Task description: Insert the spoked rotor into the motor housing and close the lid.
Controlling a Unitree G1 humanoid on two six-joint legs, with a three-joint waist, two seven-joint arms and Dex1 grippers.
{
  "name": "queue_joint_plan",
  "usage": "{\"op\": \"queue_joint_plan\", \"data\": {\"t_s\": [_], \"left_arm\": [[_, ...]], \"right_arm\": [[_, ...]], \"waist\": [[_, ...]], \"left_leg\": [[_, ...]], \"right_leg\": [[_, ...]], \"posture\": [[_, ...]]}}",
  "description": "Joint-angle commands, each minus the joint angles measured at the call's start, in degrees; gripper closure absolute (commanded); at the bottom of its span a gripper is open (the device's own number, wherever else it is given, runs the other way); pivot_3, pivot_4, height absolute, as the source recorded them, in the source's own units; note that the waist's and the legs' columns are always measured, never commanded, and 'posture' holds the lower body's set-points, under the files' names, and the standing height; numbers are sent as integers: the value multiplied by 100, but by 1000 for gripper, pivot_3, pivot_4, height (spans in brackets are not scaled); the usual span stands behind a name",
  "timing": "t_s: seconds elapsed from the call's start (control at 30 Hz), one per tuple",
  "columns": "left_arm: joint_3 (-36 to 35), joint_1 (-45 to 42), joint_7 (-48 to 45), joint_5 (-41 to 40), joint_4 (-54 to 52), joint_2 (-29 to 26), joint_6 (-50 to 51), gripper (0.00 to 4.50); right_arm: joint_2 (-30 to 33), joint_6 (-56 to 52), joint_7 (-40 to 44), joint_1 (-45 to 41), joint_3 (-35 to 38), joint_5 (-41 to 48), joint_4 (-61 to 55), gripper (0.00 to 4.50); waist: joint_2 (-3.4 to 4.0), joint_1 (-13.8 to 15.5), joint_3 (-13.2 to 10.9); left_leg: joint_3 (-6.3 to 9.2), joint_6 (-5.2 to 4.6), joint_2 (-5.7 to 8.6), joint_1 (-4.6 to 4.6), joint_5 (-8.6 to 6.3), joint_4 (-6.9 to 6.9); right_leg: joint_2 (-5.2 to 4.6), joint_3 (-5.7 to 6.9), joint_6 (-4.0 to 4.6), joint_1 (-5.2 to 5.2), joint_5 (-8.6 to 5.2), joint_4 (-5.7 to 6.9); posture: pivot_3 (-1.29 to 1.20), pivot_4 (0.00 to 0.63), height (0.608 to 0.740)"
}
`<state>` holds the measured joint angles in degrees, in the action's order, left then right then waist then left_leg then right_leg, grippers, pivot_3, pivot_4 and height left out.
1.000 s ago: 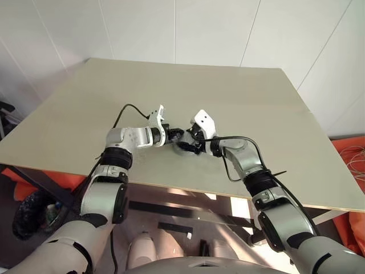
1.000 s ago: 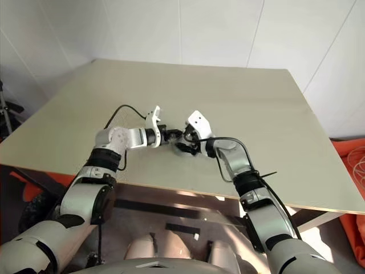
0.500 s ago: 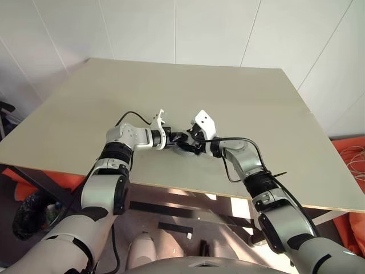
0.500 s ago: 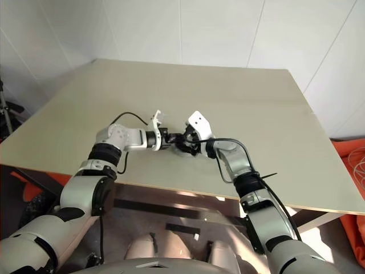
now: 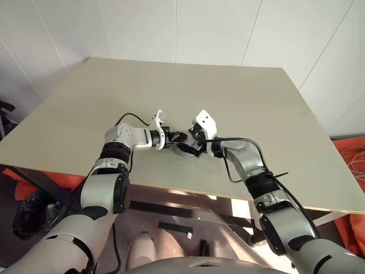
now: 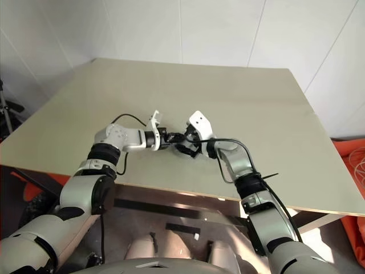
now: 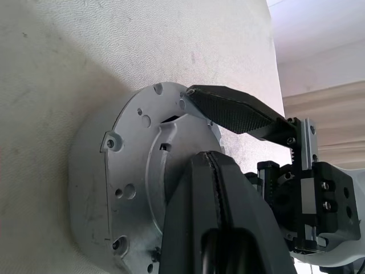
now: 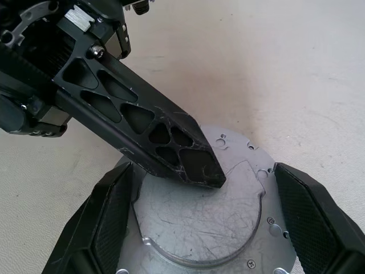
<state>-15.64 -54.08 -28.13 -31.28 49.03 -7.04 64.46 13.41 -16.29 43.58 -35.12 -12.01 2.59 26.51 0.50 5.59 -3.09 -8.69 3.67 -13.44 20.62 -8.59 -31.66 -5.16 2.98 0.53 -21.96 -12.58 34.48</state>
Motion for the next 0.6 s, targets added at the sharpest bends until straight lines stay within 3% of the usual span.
{"op": "queue_joint_plan", "data": {"t_s": [0.03, 0.33, 0.6], "left_arm": [[45, 45, 233, 181, 114, -63, 101, 4500], [13, 77, 207, 153, 60, -78, 190, 4500], [56, 120, 146, 138, -32, -61, 253, 4500]], "right_arm": [[76, -136, 106, 62, -42, -2, -180, 35], [476, -581, 644, 41, 247, 432, -1221, 35], [689, -1492, 343, -345, 1131, 1120, -1417, 35]], "waist": [[0, 1, 0], [1, 12, -1], [1, 16, -1]], "left_leg": [[0, 0, 1, 0, 0, 4], [-2, 1, 6, 6, 1, 36], [-3, -1, 7, 21, 1, 40]], "right_leg": [[0, 0, 0, -1, 0, -1], [0, 2, 30, -2, 17, -35], [0, 7, 42, 0, 25, -65]], "posture": [[0, 0, 740], [0, 0, 740], [0, 0, 740]]}}
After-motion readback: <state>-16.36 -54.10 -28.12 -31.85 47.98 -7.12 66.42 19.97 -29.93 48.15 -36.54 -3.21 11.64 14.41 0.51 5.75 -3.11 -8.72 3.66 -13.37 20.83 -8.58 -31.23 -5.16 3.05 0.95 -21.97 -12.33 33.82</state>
